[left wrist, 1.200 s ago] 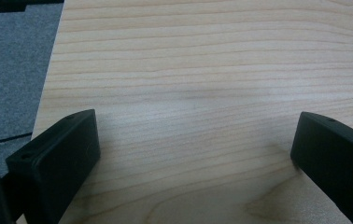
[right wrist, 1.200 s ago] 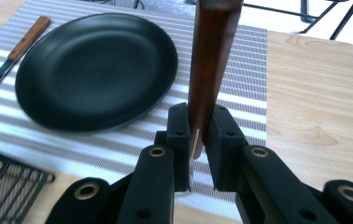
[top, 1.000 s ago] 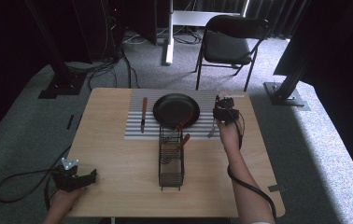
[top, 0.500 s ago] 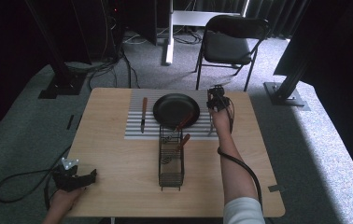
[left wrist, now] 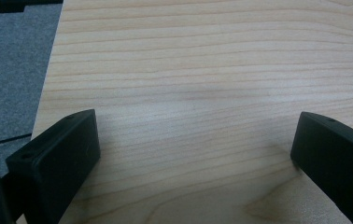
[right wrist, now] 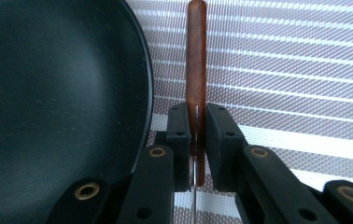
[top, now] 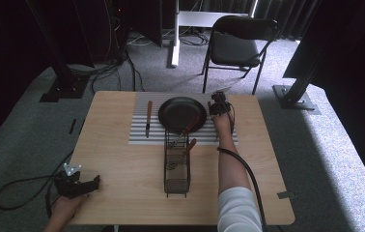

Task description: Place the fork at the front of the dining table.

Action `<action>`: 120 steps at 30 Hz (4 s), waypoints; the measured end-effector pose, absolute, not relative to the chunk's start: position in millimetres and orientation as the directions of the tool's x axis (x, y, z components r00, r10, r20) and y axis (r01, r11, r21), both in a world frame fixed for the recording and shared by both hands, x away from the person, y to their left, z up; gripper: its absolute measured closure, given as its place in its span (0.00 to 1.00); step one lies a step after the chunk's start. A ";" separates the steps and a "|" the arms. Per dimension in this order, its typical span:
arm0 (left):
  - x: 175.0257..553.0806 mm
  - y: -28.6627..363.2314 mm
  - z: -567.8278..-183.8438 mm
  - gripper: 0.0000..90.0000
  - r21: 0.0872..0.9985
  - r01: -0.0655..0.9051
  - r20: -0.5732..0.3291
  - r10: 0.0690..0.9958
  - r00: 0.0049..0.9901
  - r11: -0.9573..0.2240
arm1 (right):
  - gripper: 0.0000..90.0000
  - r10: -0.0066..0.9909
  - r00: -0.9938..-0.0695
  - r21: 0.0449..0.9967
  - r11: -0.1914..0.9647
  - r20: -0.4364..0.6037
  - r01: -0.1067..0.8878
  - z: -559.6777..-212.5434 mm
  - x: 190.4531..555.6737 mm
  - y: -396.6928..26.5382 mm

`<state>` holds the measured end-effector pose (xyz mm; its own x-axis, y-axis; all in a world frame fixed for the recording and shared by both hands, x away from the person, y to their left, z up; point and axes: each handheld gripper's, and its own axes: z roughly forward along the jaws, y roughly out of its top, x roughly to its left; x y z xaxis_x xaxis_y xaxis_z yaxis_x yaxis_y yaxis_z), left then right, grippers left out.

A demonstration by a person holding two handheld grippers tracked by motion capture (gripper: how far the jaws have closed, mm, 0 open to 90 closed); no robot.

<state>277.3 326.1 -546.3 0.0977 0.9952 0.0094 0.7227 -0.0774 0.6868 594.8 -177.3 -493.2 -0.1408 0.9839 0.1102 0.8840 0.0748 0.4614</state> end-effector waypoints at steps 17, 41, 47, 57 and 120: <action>277.2 326.3 -546.2 0.01 0.686 0.724 0.011 0.995 0.099 -0.079 | 0.76 0.987 -0.138 0.483 0.083 0.080 0.872 -484.6 570.2 -180.8; 277.3 326.3 -546.2 0.01 0.686 0.724 0.011 0.995 0.099 -0.079 | 0.87 0.976 -0.170 0.445 0.091 0.140 0.891 -509.7 519.5 -209.6; 277.3 326.3 -546.1 0.01 0.685 0.724 0.011 0.995 0.099 -0.080 | 0.77 0.973 -0.161 0.479 0.064 0.166 0.875 -503.8 510.0 -220.7; 277.3 326.3 -546.1 0.01 0.685 0.724 0.012 0.995 0.099 -0.080 | 0.52 0.948 -0.197 0.498 0.048 0.251 0.866 -506.3 469.5 -231.2; 277.3 326.3 -546.1 0.01 0.685 0.724 0.011 0.995 0.099 -0.080 | 0.14 0.978 -0.199 0.740 0.084 0.069 0.667 -537.1 335.6 -270.0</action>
<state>277.3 326.3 -546.1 0.0995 0.9950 0.0113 0.7239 -0.0802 0.6852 335.6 -270.0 -537.1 -0.1992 0.9775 0.0686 0.6674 0.0841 0.7399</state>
